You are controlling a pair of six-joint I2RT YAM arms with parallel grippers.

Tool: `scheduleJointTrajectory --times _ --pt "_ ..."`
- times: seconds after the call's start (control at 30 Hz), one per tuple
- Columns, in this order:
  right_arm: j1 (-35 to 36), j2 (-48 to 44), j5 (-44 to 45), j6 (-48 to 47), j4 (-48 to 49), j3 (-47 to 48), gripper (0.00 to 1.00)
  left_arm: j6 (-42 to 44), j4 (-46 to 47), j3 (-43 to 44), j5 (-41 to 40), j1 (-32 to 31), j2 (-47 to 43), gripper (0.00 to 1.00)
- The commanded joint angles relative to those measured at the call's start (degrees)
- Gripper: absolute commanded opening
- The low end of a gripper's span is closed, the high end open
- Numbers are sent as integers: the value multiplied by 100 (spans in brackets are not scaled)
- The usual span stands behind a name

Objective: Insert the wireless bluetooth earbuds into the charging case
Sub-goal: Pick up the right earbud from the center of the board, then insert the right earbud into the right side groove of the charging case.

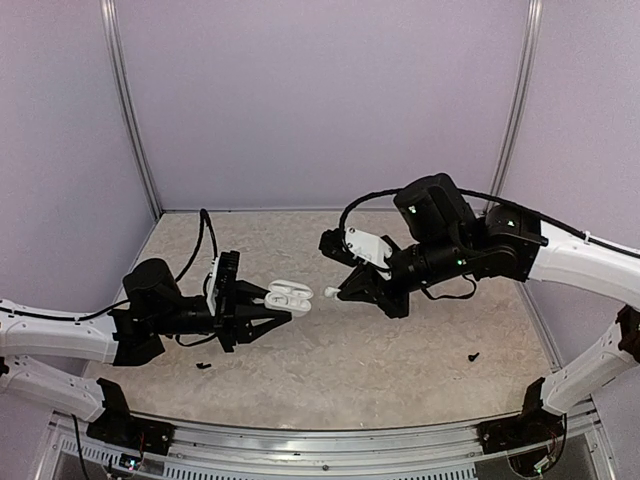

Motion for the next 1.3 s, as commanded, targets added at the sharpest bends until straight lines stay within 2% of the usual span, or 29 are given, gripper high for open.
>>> scheduleJointTrajectory --times 0.0,0.23,0.43,0.8,1.27 --pt "338 -282 551 -182 -379 200 0 150 -83 161 118 -38 11 11" --pt "865 -453 612 -282 -453 458 0 264 -183 251 150 -42 137 11" --pt "1157 -186 683 -430 -492 739 0 193 -81 286 258 -44 210 11" --pt "1270 517 978 -442 -725 1178 0 191 -42 272 287 -80 240 12" --pt "1297 818 1189 -423 -774 1056 0 193 50 250 296 -80 236 12"
